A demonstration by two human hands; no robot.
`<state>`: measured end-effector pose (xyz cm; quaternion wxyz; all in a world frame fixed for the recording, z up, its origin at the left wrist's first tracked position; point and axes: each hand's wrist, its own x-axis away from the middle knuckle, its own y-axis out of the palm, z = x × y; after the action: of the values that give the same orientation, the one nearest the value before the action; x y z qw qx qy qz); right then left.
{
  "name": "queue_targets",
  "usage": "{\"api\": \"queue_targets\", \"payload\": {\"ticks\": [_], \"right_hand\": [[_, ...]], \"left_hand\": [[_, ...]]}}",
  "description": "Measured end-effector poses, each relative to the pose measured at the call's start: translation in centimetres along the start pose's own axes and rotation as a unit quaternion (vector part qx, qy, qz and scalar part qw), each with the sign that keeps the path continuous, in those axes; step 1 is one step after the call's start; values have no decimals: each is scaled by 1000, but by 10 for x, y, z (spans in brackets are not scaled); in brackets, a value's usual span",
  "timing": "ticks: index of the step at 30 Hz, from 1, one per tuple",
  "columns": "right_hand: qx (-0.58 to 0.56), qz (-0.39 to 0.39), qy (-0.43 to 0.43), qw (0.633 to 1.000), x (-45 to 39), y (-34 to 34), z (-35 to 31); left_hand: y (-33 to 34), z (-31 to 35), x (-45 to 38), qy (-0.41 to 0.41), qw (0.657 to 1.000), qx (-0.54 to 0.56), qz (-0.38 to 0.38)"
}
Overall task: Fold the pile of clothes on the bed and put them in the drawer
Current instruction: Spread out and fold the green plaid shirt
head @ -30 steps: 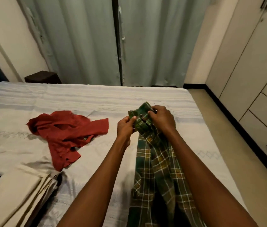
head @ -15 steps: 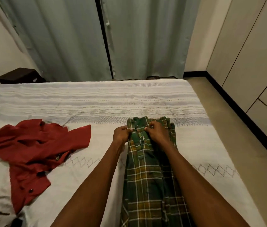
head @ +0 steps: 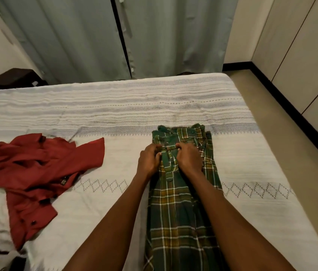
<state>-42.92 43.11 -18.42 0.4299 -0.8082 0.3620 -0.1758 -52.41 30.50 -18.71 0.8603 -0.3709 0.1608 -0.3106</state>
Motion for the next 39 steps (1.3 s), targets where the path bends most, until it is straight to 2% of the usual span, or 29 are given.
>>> {"api": "queue_targets", "payload": {"ticks": [3,6,12,15,18,23,29,33,36,39], "right_hand": [[4,-55,6,998,30,-5,3],[-30,-56,1,998,65,-11,11],[-32,-95,-42,994,164,-32,31],[-88,-96,-37,991,213,-46,46],[-123,-81,6,989,258,-59,57],[-61,-39,11,997,309,-75,71],[-57,-56,40,996,334,-82,69],[-47,-47,56,996,339,-83,67],[-4,-41,92,995,337,-84,70],[41,-55,93,993,338,-86,70]], "left_hand": [[-2,-4,36,9,997,-68,-39],[-5,-6,87,10,994,-94,-45],[-9,-8,202,-8,997,-46,-56],[-8,-4,258,-19,998,-23,-63],[-8,2,312,-46,998,16,-33],[-20,19,385,-59,995,49,63],[-29,14,440,-71,996,-4,51],[-29,14,462,-75,996,21,46],[-30,14,472,-112,991,1,70],[-27,8,481,-122,990,-47,54]]}}
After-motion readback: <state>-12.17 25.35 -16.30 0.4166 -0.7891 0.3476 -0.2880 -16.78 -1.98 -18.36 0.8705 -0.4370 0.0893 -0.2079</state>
